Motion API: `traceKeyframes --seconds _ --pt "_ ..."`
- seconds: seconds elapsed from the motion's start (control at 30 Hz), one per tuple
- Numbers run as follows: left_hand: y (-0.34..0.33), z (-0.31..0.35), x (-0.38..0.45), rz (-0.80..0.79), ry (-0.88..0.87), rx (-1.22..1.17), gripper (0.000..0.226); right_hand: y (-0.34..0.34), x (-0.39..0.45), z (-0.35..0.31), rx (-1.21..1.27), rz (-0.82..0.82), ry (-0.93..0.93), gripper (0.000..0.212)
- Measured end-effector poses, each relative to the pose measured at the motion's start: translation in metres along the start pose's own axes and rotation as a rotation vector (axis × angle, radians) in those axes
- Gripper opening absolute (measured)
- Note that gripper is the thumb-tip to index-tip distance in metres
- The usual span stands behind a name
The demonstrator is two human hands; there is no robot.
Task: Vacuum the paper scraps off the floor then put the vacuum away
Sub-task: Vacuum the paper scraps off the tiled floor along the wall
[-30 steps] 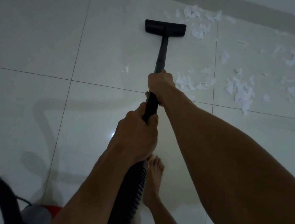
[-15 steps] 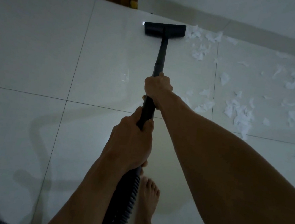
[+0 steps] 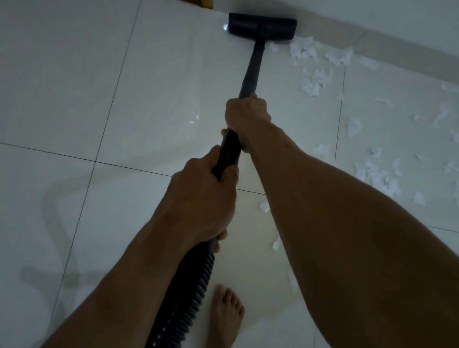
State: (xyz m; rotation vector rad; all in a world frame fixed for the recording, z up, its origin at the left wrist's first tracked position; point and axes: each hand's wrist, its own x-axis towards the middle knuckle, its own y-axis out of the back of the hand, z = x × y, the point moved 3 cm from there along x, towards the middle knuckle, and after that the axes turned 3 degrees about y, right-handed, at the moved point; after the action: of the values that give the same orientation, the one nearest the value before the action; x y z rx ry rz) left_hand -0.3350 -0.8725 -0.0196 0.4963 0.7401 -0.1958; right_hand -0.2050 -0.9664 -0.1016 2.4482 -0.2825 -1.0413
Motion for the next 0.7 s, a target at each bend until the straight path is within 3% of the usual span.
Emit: traceKeyframes --seconds 0.53,0.7 --pt "-0.053 0.043 -0.007 -0.039 -0.040 0.146 0.033 0.078 0.012 0.022 0.034 0.066 -0.058 0.037" --pt "-0.066 0.042 -0.019 -0.059 -0.007 0.082 0.034 0.087 0.004 0.036 0.043 0.050 -0.059 0.039"
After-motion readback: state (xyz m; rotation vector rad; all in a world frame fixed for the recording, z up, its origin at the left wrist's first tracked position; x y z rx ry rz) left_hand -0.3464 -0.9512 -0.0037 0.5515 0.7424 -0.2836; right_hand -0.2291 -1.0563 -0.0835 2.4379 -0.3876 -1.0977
